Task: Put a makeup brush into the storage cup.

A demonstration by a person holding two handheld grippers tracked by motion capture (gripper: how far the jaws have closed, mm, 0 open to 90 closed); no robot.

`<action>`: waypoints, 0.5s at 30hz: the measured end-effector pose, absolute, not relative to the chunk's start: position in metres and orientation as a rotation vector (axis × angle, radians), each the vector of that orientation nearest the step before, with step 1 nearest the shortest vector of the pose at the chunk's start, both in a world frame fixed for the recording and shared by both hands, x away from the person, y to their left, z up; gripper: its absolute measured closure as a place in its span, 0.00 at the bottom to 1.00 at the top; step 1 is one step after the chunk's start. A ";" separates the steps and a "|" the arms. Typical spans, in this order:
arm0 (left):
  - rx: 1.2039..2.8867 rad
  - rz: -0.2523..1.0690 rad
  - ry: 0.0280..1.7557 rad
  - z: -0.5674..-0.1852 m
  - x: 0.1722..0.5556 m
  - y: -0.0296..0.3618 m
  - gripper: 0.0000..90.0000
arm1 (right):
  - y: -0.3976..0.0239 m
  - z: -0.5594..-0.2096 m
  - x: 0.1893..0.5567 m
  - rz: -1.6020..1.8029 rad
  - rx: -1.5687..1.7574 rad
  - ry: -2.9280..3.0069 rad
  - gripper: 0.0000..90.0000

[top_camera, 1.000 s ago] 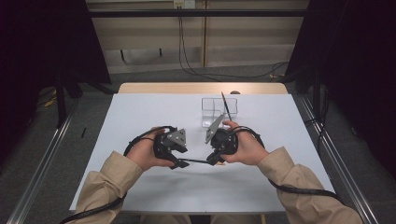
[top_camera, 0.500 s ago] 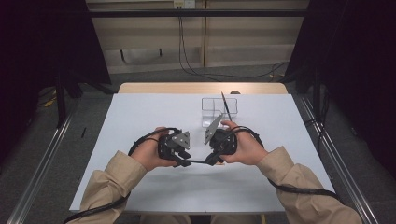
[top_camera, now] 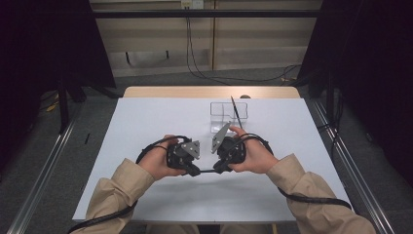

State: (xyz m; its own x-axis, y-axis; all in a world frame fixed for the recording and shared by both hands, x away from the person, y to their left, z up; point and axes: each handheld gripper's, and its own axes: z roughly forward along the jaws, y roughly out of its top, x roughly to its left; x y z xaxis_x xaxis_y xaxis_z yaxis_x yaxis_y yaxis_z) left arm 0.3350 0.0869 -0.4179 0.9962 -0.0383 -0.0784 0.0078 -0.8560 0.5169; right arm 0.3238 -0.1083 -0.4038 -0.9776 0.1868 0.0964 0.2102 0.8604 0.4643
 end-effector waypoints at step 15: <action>2.572 -0.107 0.015 -0.420 0.337 0.092 0.95 | -0.125 -0.411 0.332 -0.959 -0.443 -2.966 0.28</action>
